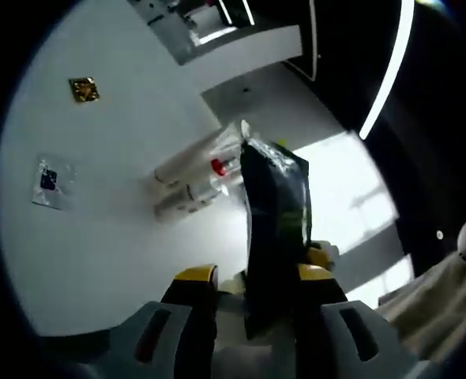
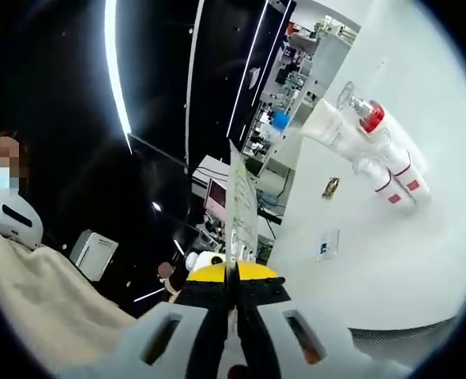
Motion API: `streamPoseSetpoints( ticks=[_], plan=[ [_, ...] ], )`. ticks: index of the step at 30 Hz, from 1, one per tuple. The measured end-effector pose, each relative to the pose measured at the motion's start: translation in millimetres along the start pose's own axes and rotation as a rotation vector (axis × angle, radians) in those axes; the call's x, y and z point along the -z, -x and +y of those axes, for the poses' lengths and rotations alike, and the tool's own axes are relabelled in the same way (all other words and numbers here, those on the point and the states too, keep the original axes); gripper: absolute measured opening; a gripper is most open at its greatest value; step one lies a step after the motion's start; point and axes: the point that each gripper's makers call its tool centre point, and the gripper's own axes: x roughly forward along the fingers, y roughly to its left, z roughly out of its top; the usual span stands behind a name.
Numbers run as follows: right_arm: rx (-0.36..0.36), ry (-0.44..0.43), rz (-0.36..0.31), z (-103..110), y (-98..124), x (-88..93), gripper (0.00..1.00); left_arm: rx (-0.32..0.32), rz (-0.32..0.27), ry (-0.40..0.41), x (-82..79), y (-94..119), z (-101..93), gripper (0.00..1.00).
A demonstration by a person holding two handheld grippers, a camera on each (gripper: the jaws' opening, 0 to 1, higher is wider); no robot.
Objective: Arrange the skincare products in the storage area until every visible bottle or jar stands upright without overlapping.
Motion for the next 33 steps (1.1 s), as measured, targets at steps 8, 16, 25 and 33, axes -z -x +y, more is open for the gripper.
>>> streamPoseSetpoints(
  ticks=[8,16,25,33],
  plan=[
    [0.042,0.030,0.026,-9,-3,3.9,0.02,-0.006,-0.008,-0.005,-1.2,6,1.5,0.15],
    [0.139,0.074,0.049,-27,-3,5.6,0.06,0.015,-0.018,0.042,-5.0,11,-0.1,0.00],
    [0.217,0.316,0.058,-39,-9,-0.3,0.13,0.009,-0.055,0.047,-15.5,12,-0.5,0.00],
    [0.255,0.418,0.104,-48,-7,2.0,0.21,0.006,-0.073,0.049,-23.5,12,-1.2,0.00]
  ],
)
